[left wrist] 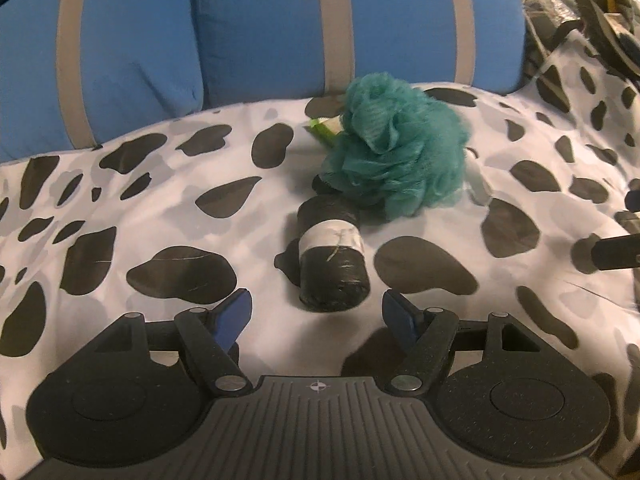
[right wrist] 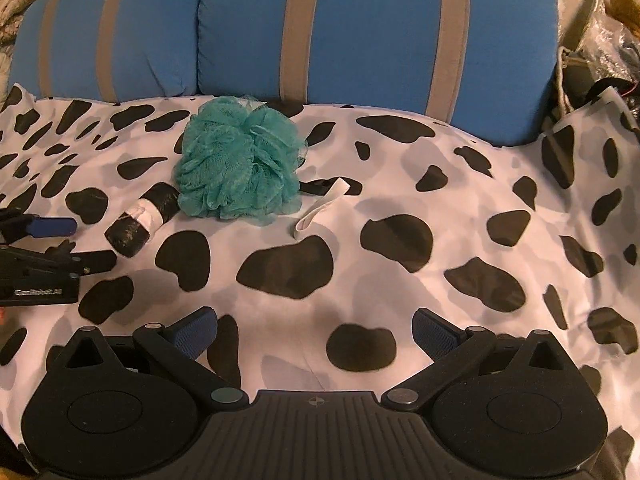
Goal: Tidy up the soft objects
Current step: 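Lower the left tool onto the black wrapped roll and close on it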
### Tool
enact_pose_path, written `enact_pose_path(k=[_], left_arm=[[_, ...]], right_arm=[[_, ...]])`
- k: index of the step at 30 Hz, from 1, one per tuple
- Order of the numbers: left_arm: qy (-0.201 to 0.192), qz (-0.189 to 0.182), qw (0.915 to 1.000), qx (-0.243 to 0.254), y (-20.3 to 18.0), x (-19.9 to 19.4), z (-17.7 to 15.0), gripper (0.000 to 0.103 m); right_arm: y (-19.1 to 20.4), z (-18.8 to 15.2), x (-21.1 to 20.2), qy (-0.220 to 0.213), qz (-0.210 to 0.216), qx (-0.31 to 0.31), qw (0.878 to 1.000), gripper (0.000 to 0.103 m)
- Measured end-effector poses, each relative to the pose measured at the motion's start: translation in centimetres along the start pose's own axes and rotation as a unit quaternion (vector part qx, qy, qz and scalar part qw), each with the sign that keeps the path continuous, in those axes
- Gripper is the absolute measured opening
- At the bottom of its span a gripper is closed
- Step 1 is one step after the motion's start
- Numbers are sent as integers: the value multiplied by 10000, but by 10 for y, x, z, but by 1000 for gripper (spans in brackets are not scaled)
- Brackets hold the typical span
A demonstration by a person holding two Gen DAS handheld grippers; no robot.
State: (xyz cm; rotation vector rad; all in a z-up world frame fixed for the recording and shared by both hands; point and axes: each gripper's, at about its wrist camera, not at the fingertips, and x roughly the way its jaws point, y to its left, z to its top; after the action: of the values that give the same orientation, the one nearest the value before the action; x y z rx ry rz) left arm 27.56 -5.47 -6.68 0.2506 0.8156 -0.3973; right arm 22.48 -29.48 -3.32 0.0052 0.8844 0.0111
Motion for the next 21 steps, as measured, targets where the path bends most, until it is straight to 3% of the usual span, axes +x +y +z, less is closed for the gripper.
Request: enact_pose_path(k=[11,13,15,17,19,21], left_arm=[[19,-65,10000,11,-4,30,13,71],[27,-32,10000,15,-3,36,14,68],[69,21,10000,47,-3,42,14,56],[26,-18,10000,10,0,44,14,53],[27,-45,10000,42,0,45,16,42],[66,-38,10000,28,1,46,18,42]], right_arm=[[0,17,41,-195,228,-285,9991,103],[-3,19,52,-227,246,-264,9991,103],[-5,22,60,-277,272,-181,9991,102],[-5,26,68,-347,347,-139,9987,102],[-5,30,75,-387,366,-114,9985,101],[-5,34,85,-382,368,-39,9986,95]])
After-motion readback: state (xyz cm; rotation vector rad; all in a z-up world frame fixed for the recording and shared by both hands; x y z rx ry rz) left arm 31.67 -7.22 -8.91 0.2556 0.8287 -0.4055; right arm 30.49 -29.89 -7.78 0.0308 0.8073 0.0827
